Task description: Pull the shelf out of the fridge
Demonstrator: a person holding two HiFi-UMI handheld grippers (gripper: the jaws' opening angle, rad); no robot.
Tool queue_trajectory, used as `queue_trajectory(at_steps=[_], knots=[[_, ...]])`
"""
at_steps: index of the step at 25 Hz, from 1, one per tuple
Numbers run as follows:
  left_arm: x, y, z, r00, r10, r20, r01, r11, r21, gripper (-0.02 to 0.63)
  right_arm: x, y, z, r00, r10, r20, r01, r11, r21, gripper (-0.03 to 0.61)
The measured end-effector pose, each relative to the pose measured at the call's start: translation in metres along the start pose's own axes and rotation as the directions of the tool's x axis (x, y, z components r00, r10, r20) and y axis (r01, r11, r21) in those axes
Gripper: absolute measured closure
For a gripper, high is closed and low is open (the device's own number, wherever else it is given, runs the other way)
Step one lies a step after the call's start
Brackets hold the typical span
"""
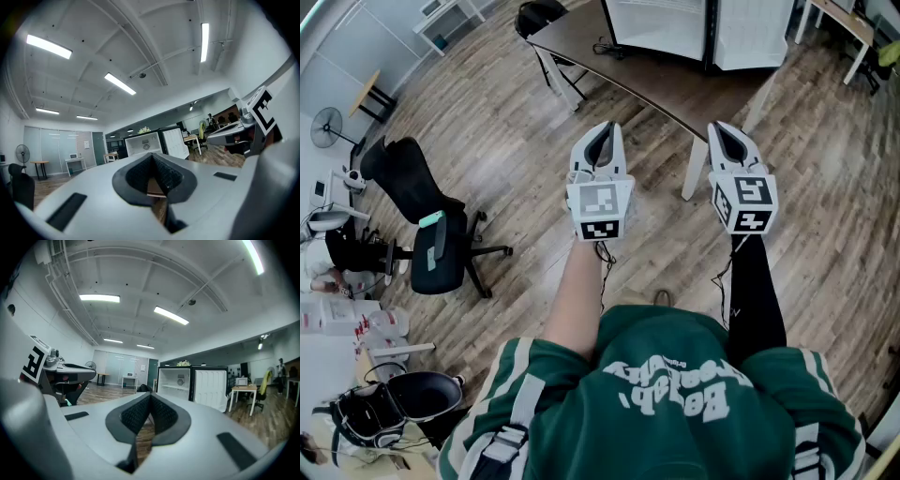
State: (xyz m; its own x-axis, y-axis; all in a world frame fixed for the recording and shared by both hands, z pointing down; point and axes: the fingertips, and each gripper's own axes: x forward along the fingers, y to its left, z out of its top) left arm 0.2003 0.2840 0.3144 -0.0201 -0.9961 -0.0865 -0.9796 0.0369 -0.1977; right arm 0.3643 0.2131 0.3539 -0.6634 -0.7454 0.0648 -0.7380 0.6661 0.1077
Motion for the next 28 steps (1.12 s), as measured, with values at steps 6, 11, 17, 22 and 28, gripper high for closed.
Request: queue_trajectory(at_steps=[6,11,17,22,28], knots=[[0.001,0.003,0.0,1.0,-0.002,0.005,0.002,1.0,0.007,0.598,0.002,0.001,0.002,1.0,0.0,0.014,0.0,1.0,0.012,0.569],[-0.002,-0.003,0.013,0.994,-0.022,0.107,0.015,0.998,0.059,0.598,-0.003,0.001,0.013,0.991,-0.015,0.131,0.026,0.996,-0.083,0.569],[-0.002,-0.009,0.011,0.99,-0.048,0.134,0.04,0.997,0.067,0.598,0.005,0.006,0.008,0.988,-0.013,0.155,0.03,0.994,-0.108,0.574],[0.007,0.005,0.003,0.99,-0.038,0.136,0.031,0.998,0.054,0.598,0.02,0.01,0.003,0.99,-0.014,0.142,0.026,0.996,-0.083,0.577],[0.038,0.032,-0.013,0.991,-0.041,0.125,0.035,0.998,0.047,0.598,0.062,0.005,-0.004,0.992,-0.036,0.124,0.046,0.996,-0.076,0.578]])
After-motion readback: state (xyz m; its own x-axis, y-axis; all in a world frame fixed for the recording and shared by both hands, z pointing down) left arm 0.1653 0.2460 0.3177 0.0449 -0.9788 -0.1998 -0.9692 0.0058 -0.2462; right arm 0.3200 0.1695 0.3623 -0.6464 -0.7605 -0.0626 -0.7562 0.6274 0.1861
